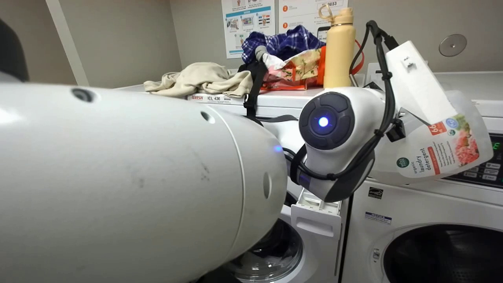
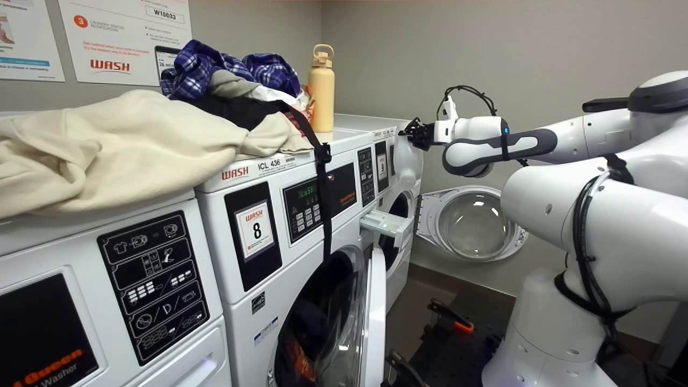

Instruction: Pour the detergent into the washing machine.

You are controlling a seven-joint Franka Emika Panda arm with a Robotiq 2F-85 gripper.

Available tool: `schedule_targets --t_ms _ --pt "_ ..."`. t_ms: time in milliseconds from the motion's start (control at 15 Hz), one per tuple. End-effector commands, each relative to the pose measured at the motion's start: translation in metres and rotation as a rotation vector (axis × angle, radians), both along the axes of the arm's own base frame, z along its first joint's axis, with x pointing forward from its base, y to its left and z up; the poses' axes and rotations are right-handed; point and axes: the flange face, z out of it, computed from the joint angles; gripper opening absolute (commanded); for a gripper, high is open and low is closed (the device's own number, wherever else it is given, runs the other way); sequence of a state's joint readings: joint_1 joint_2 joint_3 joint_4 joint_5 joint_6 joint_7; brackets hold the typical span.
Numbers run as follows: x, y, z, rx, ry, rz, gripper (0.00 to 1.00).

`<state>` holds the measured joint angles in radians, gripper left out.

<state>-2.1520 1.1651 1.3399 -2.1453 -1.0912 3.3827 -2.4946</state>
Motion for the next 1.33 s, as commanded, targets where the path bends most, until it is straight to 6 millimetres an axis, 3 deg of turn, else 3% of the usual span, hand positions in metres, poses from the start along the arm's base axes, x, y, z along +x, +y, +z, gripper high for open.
schedule_targets --t_ms 0,467,533,867,1267 --pt "-0.008 0.004 0.019 -0.027 -0.083 -0.009 0.11" --pt "-0.007 0.004 0.015 0.062 -0.137 -0.042 0.11" --pt "-0.010 -0.010 0.022 0.105 -0.155 -0.048 0.11" --pt "-0.006 -0.022 0.042 0.337 -0.207 -0.114 0.11" --pt "0.008 -0.025 0.079 0.670 -0.286 -0.194 0.11"
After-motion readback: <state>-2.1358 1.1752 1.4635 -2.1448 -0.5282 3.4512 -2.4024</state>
